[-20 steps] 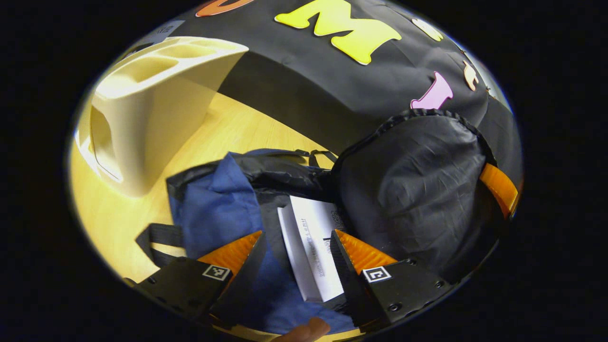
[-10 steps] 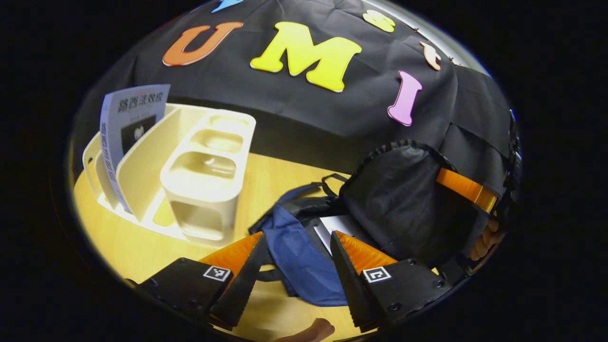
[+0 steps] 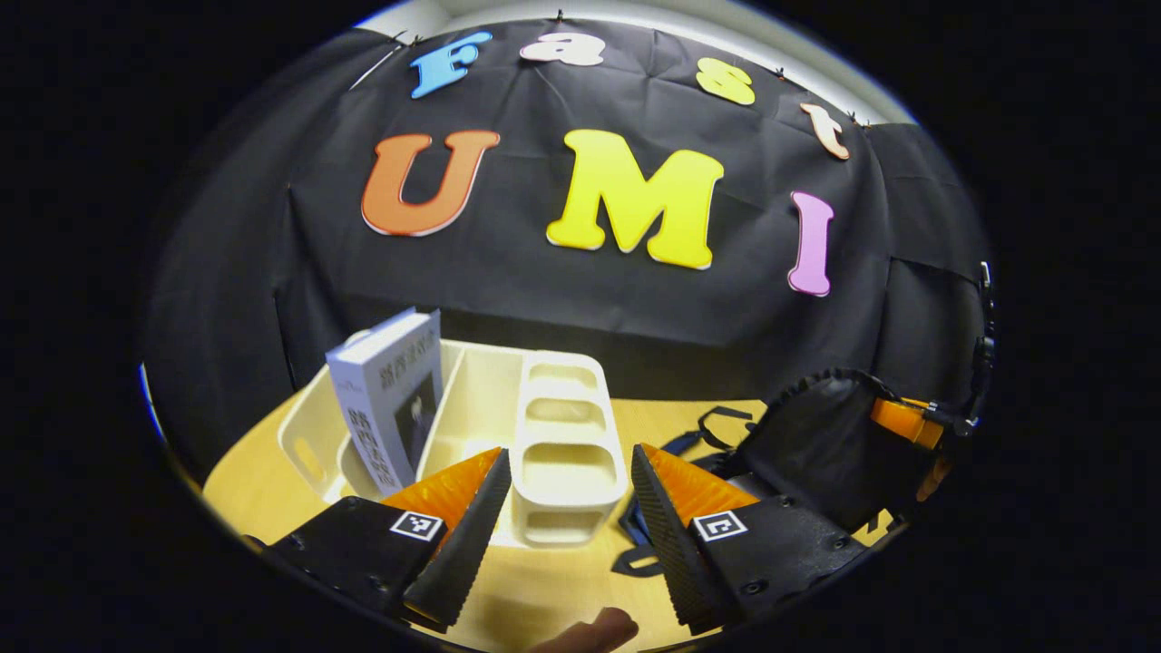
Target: Open the schoolbag, grab two books from the bookshelf and put them into the schoolbag.
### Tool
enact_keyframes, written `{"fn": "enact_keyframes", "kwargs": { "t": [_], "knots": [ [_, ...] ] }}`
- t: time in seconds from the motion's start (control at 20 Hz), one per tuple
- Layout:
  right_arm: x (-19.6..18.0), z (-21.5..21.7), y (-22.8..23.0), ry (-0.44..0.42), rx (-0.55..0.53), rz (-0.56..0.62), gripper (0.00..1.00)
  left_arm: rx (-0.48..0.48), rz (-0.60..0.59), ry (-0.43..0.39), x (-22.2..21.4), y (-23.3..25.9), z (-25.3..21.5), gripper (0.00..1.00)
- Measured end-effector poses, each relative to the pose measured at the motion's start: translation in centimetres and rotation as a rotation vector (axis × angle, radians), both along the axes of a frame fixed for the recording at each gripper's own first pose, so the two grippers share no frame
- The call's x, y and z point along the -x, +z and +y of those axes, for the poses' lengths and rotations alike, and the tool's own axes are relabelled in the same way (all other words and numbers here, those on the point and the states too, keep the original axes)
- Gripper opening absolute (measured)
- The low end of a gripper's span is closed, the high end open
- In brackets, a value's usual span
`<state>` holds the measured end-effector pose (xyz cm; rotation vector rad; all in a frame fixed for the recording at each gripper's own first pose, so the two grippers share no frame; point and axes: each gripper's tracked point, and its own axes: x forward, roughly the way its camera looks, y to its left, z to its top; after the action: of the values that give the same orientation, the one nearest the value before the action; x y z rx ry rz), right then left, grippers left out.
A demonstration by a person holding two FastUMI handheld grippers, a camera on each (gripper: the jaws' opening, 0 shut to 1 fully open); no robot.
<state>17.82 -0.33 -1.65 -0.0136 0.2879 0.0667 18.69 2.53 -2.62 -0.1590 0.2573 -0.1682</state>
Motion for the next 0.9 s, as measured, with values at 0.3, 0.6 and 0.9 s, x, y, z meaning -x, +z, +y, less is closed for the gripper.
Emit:
{"fn": "enact_keyframes", "kwargs": {
  "t": [0.3, 0.6, 0.9],
  "knots": [
    [0.4, 0.4, -0.1, 0.003, 0.009, 0.005, 0.02, -0.106, -0.040, 0.149, -4.5, 4.0, 8.3, 0.96],
    [1.1, 1.3, -0.2, 0.021, 0.017, 0.008, 0.02, -0.205, 0.146, 0.120, -8.9, 2.7, 10.6, 0.96],
    [1.3, 1.1, -0.3, 0.034, 0.005, 0.004, 0.02, -0.322, 0.404, 0.068, -13.5, 0.0, 12.8, 0.96]
  ]
}}
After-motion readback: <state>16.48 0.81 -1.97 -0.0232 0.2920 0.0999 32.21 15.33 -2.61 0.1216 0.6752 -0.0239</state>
